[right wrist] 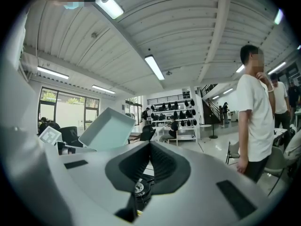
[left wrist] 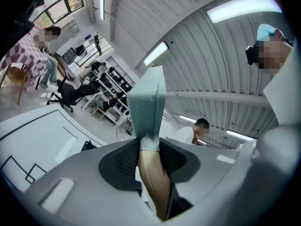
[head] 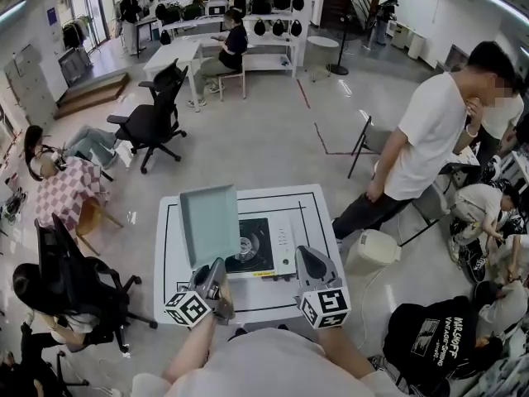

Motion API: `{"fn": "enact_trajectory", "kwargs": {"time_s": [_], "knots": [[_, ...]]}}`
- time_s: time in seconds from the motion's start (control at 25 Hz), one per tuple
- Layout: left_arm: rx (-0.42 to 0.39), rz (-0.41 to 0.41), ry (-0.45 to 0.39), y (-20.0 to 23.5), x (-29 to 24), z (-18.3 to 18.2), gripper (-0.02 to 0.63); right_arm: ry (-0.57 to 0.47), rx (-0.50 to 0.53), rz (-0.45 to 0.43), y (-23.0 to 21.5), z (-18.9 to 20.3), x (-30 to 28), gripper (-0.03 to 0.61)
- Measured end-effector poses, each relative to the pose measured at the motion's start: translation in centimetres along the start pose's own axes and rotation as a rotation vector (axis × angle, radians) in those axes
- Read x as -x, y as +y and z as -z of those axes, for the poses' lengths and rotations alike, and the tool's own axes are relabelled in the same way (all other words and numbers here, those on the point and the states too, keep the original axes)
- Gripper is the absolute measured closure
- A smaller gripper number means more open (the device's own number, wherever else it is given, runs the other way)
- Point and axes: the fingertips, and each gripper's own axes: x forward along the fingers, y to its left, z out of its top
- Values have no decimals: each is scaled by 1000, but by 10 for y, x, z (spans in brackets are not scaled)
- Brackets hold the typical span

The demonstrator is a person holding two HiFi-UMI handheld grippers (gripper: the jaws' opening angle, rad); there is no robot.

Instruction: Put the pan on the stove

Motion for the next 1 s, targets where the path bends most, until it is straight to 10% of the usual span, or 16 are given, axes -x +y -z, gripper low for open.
{"fn": "enact_trajectory", "kwargs": {"time_s": [0.68,1.0], "knots": [[467,85,210,32,-61,96,489,30,-43,70,-46,24,-7,571],[549,126,319,34,-64,128,488,51,-53,95,-54,25,-3,571]]}}
